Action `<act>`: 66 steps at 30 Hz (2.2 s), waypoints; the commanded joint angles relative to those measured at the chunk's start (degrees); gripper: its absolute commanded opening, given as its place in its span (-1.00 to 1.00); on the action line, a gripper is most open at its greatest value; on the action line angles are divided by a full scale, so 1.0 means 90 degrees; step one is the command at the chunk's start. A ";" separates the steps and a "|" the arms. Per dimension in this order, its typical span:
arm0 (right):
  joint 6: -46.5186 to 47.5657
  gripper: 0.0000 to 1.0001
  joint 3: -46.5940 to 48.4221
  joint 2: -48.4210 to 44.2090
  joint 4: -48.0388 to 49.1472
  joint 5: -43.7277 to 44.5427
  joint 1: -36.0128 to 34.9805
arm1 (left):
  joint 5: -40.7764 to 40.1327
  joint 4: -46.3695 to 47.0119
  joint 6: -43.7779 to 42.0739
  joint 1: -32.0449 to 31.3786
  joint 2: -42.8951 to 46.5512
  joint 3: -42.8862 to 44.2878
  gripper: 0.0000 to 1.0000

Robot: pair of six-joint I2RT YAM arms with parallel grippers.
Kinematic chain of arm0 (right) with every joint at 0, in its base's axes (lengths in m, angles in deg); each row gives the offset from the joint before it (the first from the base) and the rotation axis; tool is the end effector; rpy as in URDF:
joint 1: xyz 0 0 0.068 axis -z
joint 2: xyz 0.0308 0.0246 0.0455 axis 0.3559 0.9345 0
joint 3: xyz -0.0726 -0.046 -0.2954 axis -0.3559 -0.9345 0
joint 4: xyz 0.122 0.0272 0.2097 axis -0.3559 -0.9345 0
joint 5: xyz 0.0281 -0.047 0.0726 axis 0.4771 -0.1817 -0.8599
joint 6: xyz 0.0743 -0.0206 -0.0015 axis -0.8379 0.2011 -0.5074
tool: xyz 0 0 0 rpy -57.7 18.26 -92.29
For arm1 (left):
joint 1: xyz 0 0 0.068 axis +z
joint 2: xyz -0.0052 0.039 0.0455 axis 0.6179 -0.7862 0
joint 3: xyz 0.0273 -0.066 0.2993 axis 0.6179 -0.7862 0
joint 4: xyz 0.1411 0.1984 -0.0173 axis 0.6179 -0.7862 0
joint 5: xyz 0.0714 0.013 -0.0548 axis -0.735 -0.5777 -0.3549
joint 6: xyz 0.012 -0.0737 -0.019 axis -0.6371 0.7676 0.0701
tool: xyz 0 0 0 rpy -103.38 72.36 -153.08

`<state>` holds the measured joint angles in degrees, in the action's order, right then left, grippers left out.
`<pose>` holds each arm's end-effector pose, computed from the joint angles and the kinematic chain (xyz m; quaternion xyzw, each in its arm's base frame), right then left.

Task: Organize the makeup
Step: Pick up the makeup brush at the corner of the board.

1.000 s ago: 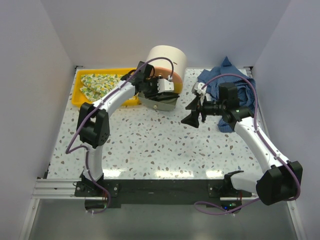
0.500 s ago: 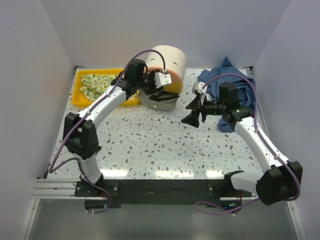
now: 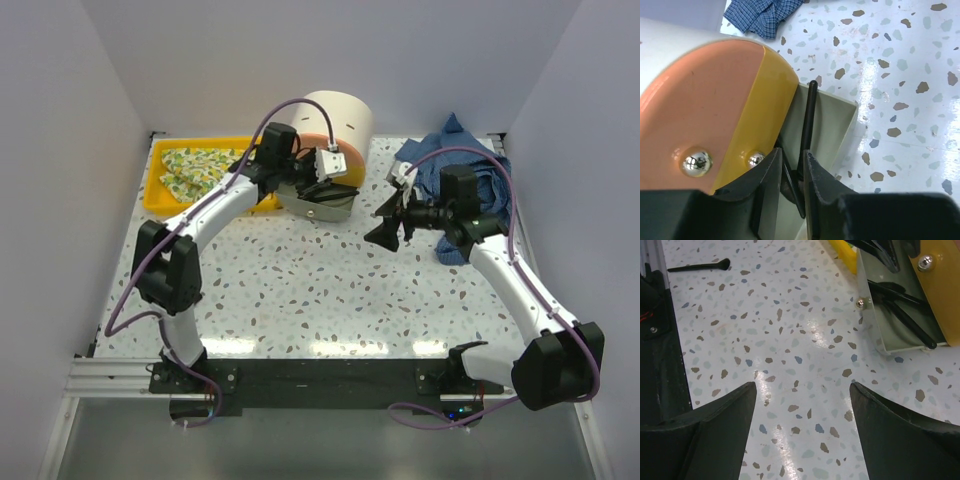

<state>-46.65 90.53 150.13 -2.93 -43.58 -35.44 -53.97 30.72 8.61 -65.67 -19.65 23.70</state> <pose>0.2293 0.1116 0.3501 -0.4209 0.7019 0.3543 0.4524 0.3776 -0.2354 0.3277 0.5972 0.6196 -0.1777 0.4774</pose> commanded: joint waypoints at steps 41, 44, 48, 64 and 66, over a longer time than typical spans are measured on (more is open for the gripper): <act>0.0205 0.47 -0.0123 0.0003 0.0284 0.0419 0.0029 | -0.5341 0.0273 0.8331 0.0732 0.7182 -0.6139 0.16; 0.0215 0.47 -0.0123 -0.0016 0.0284 0.0399 0.0029 | -0.5711 0.0166 0.8985 0.0732 0.7319 -0.6295 0.39; 0.0224 0.48 -0.0123 -0.0016 0.0275 0.0380 0.0029 | -0.6180 -0.0107 0.9600 0.0742 0.7319 -0.6305 0.49; 0.0244 0.49 -0.0142 -0.0153 0.0275 0.0321 0.0029 | -0.6709 -0.2060 1.2004 0.1308 0.5573 -0.5593 0.68; 0.0254 0.49 -0.0132 -0.0163 0.0265 0.0321 0.0039 | -0.6747 -0.2421 1.2296 0.1367 0.5377 -0.5418 0.71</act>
<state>-45.38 89.02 150.46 -0.90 -38.49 -35.40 -112.07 15.20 111.67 -54.74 31.65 -29.52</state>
